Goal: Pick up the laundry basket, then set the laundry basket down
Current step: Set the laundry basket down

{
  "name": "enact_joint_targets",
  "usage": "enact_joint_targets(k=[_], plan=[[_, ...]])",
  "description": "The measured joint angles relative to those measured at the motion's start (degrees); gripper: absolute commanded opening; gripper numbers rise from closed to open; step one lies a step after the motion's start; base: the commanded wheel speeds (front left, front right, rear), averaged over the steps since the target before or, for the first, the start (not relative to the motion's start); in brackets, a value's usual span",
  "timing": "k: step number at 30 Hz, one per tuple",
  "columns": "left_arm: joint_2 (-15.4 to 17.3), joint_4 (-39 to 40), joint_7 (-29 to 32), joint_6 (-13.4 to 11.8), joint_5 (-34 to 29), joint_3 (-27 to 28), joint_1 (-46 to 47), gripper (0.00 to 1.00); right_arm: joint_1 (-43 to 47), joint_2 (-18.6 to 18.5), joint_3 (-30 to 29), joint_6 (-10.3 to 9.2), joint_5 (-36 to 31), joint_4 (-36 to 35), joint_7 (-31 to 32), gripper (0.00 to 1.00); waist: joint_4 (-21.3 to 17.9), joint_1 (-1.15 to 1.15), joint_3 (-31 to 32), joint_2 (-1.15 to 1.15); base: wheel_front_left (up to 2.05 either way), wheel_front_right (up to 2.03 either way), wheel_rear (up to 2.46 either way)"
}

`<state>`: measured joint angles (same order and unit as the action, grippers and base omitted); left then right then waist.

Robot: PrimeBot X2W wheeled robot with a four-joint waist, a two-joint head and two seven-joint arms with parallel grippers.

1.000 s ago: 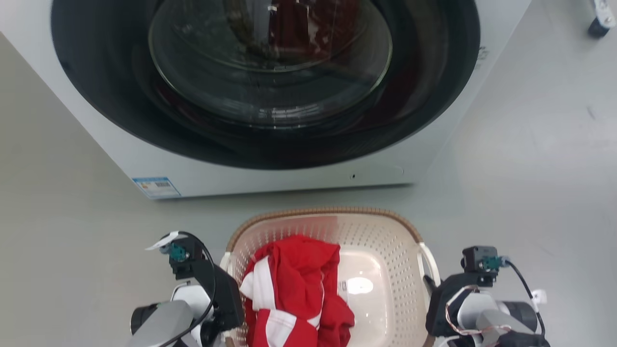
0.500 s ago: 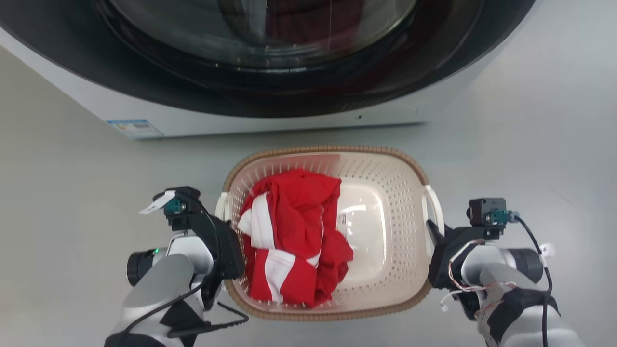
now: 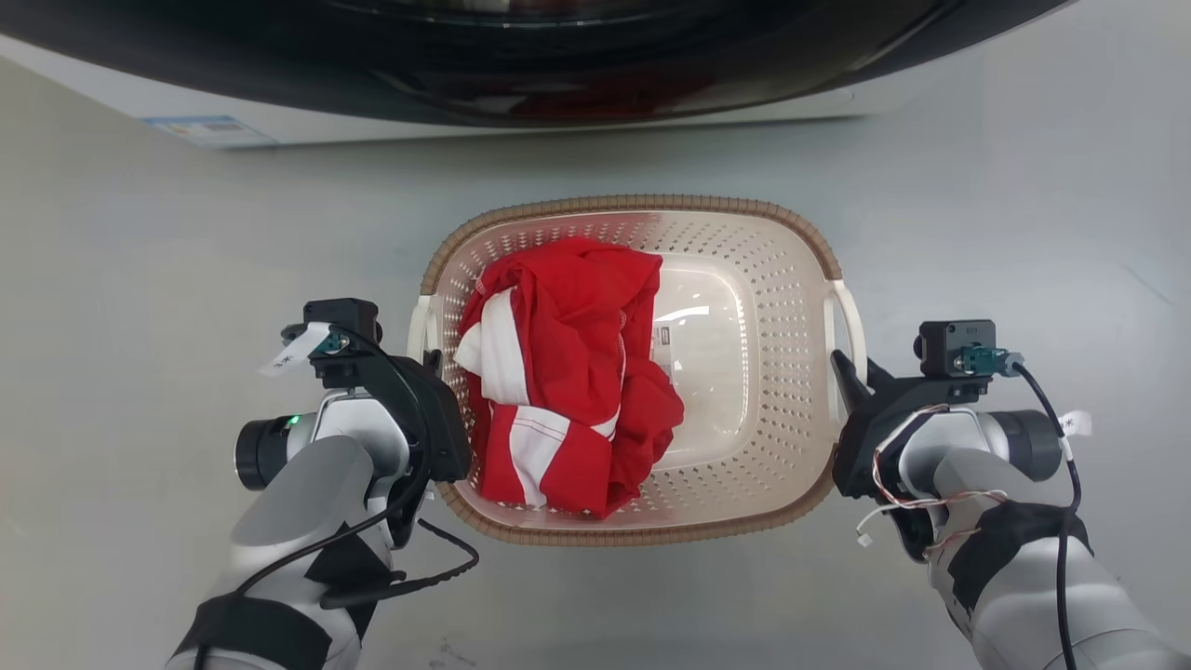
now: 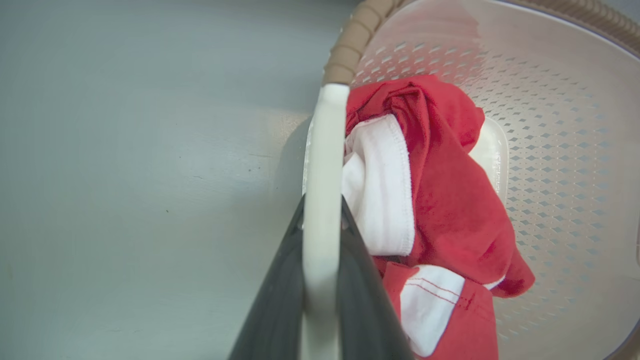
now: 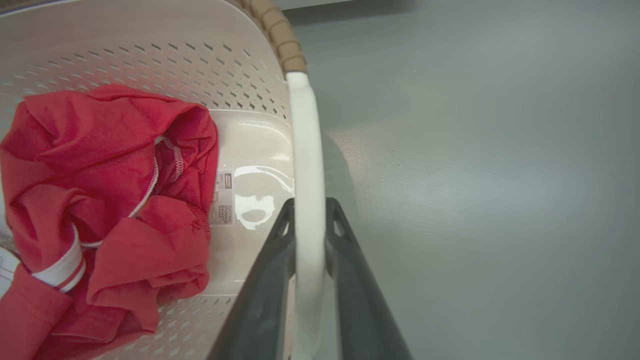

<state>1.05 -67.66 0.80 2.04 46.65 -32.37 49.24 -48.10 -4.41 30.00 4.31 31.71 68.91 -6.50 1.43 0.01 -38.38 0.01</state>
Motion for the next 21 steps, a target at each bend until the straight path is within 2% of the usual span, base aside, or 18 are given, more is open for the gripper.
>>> enact_joint_targets(k=[10,21], plan=[[0.0,-0.8,-2.9,0.0,-0.4,-0.1,1.2,0.0,-1.9,0.0,0.3,0.24,-0.5,0.4,-1.8,0.0,0.0,0.0,-4.3,0.0,0.0,0.0,0.0],[-0.1,-1.3,-3.3,0.0,0.2,-1.1,1.2,0.0,-1.9,0.0,0.9,0.82,-0.6,1.6,-2.9,0.0,-0.3,-0.02,-5.6,0.0,0.0,0.0,0.0]])
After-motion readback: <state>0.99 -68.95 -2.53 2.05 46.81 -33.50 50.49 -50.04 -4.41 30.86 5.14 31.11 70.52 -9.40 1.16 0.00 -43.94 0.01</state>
